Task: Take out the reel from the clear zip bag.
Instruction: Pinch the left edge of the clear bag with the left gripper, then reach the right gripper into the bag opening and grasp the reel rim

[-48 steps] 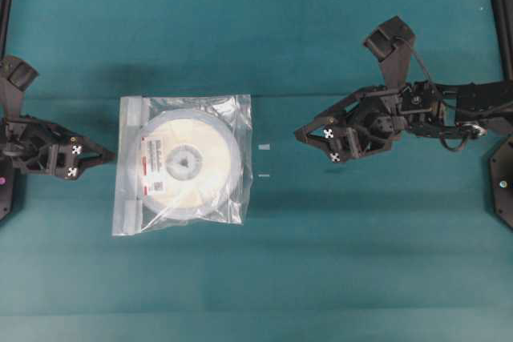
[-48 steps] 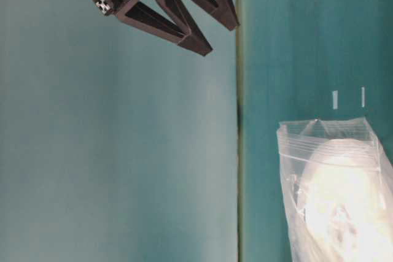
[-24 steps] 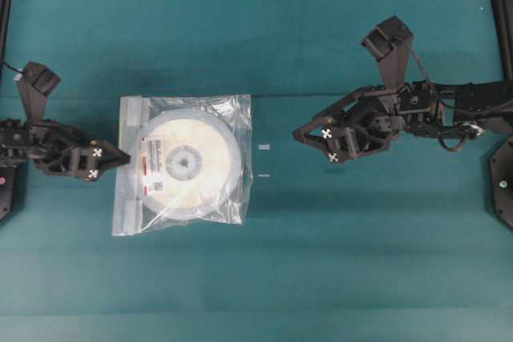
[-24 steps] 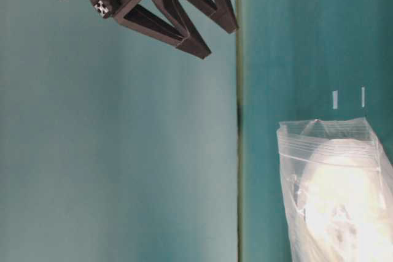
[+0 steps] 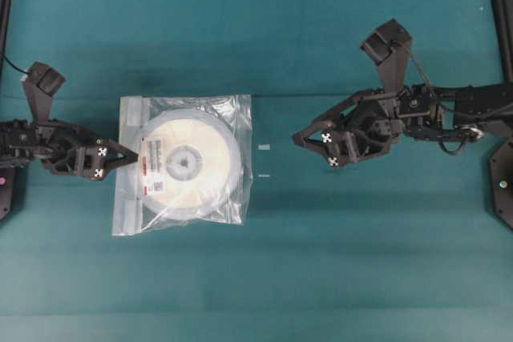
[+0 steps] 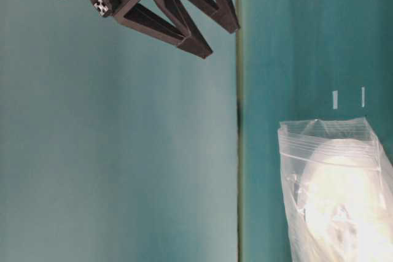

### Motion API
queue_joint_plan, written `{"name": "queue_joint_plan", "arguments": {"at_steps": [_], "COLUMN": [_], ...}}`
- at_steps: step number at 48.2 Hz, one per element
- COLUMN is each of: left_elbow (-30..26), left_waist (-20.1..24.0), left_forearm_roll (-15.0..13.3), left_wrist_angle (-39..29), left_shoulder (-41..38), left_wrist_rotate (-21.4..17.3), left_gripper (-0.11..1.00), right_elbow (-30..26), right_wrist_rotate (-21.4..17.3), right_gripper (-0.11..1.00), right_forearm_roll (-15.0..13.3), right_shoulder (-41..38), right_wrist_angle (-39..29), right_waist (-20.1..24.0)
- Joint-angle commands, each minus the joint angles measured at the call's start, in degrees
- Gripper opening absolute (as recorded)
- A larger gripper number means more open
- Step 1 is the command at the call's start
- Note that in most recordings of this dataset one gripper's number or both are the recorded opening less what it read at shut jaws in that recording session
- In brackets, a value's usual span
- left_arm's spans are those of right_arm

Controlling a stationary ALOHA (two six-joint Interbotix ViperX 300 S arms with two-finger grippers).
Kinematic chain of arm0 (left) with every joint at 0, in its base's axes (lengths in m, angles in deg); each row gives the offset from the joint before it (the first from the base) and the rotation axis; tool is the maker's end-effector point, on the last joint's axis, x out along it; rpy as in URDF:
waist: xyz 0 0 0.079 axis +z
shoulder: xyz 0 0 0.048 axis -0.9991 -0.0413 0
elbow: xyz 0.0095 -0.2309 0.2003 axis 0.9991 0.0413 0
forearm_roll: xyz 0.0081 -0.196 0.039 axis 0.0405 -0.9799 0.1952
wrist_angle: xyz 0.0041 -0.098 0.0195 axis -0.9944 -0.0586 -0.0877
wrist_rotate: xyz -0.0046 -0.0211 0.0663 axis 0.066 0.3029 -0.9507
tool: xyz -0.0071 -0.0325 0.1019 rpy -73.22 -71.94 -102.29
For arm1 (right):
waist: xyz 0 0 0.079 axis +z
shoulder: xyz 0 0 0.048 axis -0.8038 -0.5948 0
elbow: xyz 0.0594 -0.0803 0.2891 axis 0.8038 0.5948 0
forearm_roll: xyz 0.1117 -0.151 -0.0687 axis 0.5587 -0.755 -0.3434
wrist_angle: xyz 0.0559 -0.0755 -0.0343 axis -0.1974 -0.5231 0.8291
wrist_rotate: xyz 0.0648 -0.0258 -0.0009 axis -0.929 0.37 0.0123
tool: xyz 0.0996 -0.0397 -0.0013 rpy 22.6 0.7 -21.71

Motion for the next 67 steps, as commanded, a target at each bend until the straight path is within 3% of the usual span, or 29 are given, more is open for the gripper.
{"name": "queue_joint_plan", "arguments": {"at_steps": [1, 8, 11, 19, 26, 40, 67], "left_elbow": [-0.7, -1.1, -1.3, -1.7, -1.9, -2.1, -2.2], "left_waist": [0.1, 0.1, 0.1, 0.1, 0.1, 0.1, 0.1], "left_forearm_roll": [0.1, 0.1, 0.1, 0.1, 0.1, 0.1, 0.1], "left_wrist_angle": [0.3, 1.1, 1.1, -0.6, -1.0, -1.1, -1.2], "left_shoulder": [-1.1, -1.1, -1.1, -1.3, -1.3, -1.1, -1.1], "left_wrist_rotate": [0.0, -0.4, -0.8, -1.8, -2.3, -2.4, -2.4], "left_gripper": [0.87, 0.76, 0.64, 0.19, 0.01, 0.0, 0.0], "right_elbow": [-0.8, -0.7, -0.7, -0.6, -0.5, -2.1, -14.7], "right_wrist_rotate": [-0.8, -0.8, -0.8, -0.8, -0.9, -1.2, -2.0], "right_gripper": [0.9, 0.9, 0.9, 0.89, 0.89, 0.89, 0.89], "right_forearm_roll": [0.1, 0.1, 0.1, 0.1, 0.1, 0.1, 0.1], "right_shoulder": [0.4, 0.3, 0.4, 0.4, 0.0, -6.9, -23.2], "right_wrist_angle": [0.4, 0.1, 0.1, 0.0, -0.2, -0.1, 2.3], "right_waist": [0.8, 1.0, 1.0, 1.0, 1.2, 2.1, 2.6]}}
